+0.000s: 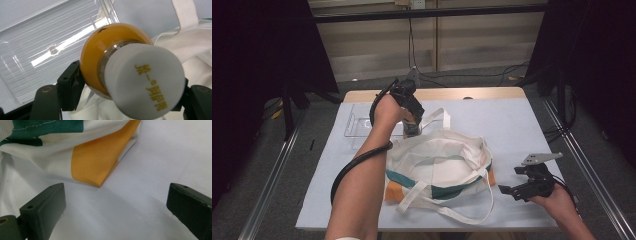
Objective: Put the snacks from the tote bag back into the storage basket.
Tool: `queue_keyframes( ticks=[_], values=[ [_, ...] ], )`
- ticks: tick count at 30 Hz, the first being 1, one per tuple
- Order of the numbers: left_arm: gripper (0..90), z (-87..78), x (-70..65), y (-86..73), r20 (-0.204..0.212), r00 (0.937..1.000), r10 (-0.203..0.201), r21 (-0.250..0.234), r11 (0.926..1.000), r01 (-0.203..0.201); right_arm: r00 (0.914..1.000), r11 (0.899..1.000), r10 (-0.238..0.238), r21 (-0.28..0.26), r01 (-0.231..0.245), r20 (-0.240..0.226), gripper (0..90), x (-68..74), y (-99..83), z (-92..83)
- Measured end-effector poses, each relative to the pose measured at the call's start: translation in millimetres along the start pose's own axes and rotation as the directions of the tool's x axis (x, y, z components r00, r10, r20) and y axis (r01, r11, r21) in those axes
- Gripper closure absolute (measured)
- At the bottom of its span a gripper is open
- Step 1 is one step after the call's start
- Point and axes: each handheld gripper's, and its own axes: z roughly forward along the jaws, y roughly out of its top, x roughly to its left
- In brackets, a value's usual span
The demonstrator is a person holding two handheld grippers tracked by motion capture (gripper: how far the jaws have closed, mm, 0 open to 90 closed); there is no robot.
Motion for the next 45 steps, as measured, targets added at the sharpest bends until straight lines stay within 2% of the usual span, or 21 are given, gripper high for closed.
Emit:
queue_keyframes(
  ticks=[1, 4, 9, 25, 33, 37, 45],
  values=[
    [30.8, 0.7, -0.9, -0.2, -0.003, 0.9998, -0.017, -0.01, 0.9998, 0.017, 1.0, 1.0, 0.0, 0.0, 0.0, -0.001, 2.2, 0.1, 0.1, 0.1],
    [30.8, 1.6, -0.1, -0.1, 0.001, 1.0, -0.006, -0.004, 1.0, 0.006, 1.0, 1.0, 0.001, 0.001, -0.001, 0.0, 2.2, 0.2, 0.1, 0.0],
    [30.8, 3.1, 0.0, -0.7, -0.001, 0.9998, -0.021, -0.008, 0.9998, 0.021, 1.0, 1.0, -0.001, 0.0, 0.001, 0.001, 2.2, -0.1, 0.0, 0.2],
    [30.8, 5.5, 0.1, -0.7, -0.001, 0.9998, -0.021, 0.002, 0.9998, 0.021, 1.0, 1.0, 0.0, 0.001, 0.0, 0.003, 2.2, -0.1, 0.2, 0.3],
    [30.8, 8.3, -0.4, 0.1, -0.001, 1.0, -0.004, 0.008, 1.0, 0.004, 1.0, 1.0, 0.004, -0.001, -0.003, 0.001, 2.2, -0.2, 0.0, 0.0],
    [30.8, 9.6, -2.3, 0.4, 0.004, 0.9998, -0.019, 0.005, 0.9998, 0.019, 1.0, 1.0, 0.007, 0.0, -0.007, 0.002, 2.2, -0.3, -0.1, -0.4],
    [30.8, 10.1, -2.4, 0.9, 0.001, 1.0, -0.006, 0.006, 1.0, 0.006, 1.0, 1.0, 0.007, 0.001, -0.007, 0.001, 2.2, -0.3, -0.1, -0.4]
  ],
)
